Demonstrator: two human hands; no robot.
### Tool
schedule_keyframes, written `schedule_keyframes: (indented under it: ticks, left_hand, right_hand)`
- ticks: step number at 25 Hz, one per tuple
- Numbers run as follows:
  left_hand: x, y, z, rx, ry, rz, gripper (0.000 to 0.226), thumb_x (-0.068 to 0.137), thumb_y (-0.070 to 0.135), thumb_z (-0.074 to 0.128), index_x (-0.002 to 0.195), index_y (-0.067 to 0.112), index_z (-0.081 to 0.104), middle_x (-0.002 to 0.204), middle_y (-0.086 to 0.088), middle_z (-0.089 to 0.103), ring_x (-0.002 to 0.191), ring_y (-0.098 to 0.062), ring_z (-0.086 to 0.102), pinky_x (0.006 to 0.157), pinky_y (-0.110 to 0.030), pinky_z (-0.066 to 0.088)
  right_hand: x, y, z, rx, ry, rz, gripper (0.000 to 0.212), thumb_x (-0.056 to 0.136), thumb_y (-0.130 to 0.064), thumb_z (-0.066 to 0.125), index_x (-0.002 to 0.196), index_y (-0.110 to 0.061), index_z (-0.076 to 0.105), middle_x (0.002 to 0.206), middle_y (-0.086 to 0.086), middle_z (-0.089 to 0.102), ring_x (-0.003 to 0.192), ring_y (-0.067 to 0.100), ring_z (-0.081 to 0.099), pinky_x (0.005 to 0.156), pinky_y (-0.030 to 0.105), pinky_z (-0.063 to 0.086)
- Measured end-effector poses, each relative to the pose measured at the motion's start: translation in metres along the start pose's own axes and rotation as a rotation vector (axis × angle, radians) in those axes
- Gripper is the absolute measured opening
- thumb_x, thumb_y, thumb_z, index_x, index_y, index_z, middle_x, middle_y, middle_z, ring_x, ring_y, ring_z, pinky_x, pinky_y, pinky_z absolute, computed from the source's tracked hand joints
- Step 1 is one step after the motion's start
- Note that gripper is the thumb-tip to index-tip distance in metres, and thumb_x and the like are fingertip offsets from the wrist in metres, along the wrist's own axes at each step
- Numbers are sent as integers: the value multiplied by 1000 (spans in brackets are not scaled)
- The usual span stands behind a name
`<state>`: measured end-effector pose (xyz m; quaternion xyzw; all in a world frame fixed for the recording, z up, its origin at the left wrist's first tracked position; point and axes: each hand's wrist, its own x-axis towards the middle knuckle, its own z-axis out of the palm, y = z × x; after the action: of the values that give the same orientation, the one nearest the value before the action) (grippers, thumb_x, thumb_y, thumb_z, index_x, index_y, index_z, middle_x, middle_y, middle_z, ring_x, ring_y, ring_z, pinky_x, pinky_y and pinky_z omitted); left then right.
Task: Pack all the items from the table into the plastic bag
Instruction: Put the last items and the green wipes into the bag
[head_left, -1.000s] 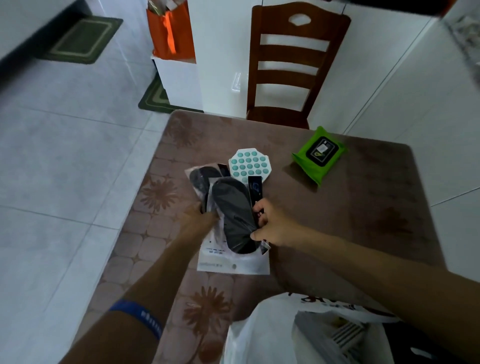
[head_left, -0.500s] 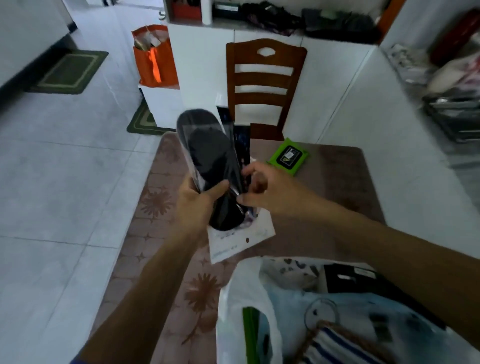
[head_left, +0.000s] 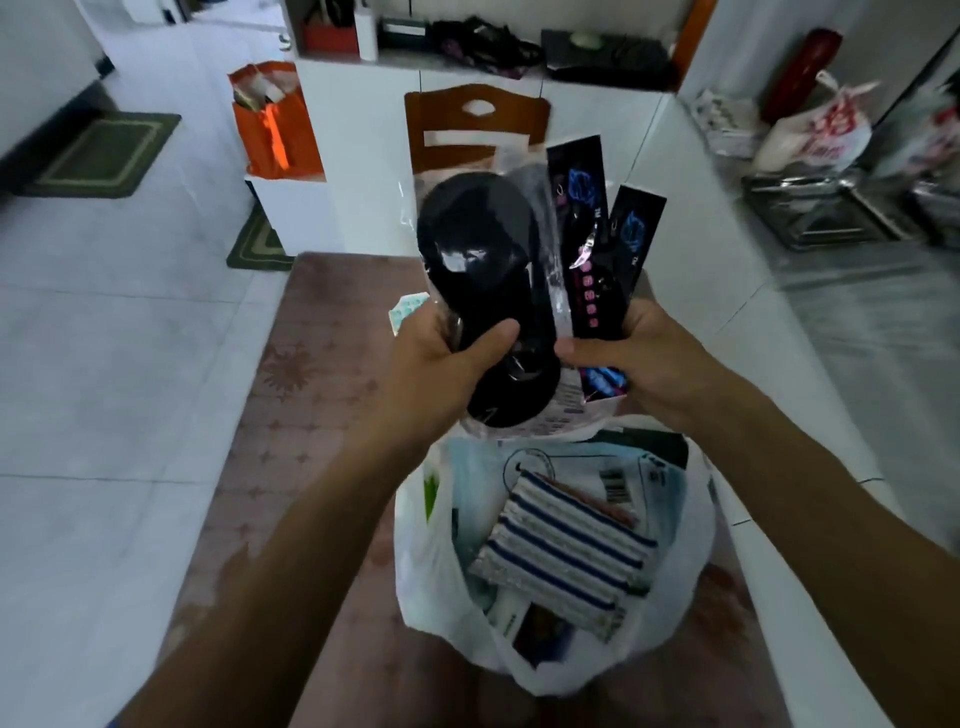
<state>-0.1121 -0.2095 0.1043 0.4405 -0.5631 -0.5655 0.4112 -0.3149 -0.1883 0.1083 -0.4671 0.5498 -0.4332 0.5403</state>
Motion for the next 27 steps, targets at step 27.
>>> schedule_keyframes:
  ticks: [27]
  left_hand:
    - [-110, -18, -5, -91, 5, -310, 45, 73, 15, 84, 113, 14, 64, 108, -4, 72, 93, -19, 71, 78, -32, 59]
  right_hand:
    - [-148, -33, -19, 588, 607, -320, 23, 93, -16, 59, 114, -8, 65, 107, 3, 73, 96, 16, 70, 82, 28, 55]
